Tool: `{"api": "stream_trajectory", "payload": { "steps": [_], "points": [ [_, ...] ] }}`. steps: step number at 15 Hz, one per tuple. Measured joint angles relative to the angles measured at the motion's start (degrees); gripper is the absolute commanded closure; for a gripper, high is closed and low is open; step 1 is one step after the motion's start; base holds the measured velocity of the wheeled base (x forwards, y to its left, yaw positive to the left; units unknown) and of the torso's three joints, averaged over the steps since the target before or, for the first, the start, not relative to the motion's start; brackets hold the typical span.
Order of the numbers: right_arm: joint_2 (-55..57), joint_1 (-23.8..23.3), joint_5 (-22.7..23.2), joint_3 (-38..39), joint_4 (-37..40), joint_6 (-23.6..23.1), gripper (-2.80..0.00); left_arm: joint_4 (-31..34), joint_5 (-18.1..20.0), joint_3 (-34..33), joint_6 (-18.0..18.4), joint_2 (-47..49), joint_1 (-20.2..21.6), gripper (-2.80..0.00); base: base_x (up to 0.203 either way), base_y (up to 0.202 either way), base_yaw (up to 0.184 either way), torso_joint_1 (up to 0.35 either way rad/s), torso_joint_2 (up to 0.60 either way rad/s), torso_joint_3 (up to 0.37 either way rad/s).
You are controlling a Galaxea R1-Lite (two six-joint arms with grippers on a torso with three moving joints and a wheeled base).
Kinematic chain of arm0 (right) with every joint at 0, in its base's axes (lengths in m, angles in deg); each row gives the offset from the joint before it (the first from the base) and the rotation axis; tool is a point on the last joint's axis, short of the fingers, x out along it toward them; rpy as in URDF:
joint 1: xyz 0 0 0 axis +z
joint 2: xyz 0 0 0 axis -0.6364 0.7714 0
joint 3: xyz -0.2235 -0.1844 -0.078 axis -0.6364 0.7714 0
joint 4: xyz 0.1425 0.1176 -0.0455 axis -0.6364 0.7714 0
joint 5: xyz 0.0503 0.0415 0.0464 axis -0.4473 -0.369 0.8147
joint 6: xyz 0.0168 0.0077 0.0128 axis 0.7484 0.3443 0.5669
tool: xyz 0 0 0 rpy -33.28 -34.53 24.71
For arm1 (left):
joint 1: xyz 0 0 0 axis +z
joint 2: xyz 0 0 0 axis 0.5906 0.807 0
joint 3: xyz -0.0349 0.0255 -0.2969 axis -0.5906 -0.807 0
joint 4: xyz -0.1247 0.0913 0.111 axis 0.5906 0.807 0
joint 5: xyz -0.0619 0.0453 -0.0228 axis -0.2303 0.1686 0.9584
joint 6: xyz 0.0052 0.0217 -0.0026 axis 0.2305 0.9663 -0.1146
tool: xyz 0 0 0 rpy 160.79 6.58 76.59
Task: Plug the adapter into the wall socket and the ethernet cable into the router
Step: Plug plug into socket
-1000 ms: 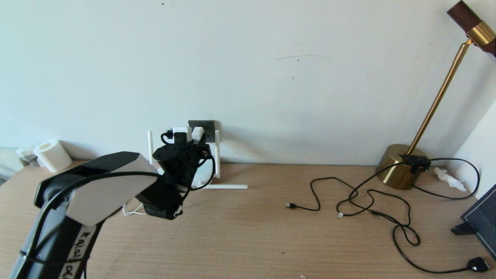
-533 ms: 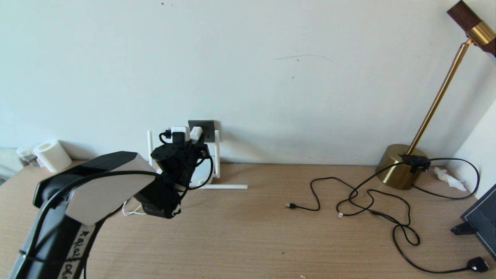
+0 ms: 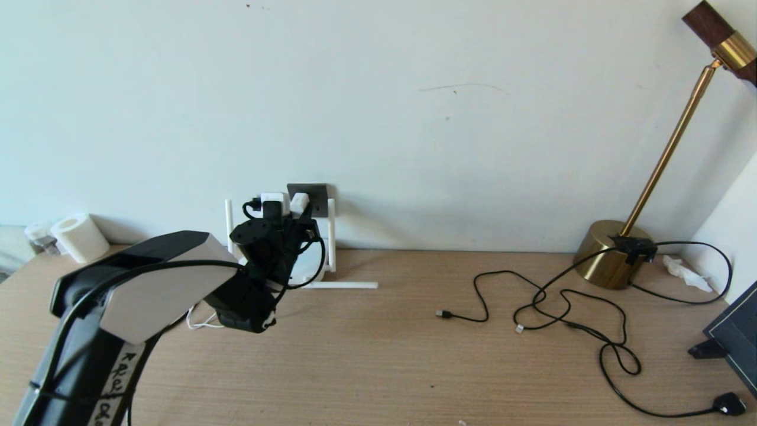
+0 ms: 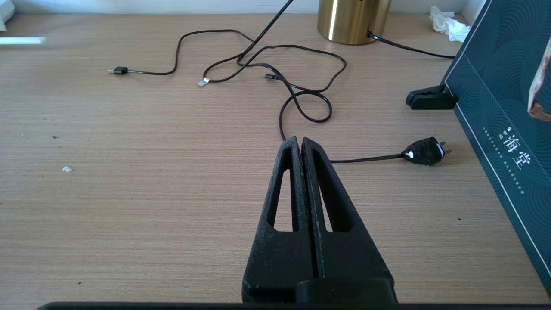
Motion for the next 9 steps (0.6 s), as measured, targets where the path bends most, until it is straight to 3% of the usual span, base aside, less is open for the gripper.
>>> {"api": "stream_trajectory", "payload": {
  "steps": [9],
  "points": [
    [0.0, 0.0, -0.04, 0.0, 0.0, 0.01, 0.0, 1.78, 0.06, 2.43, 0.0, 0.09, 0.02, 0.0, 0.0, 0.0, 0.0, 0.0, 0.0, 0.0]
  ]
}}
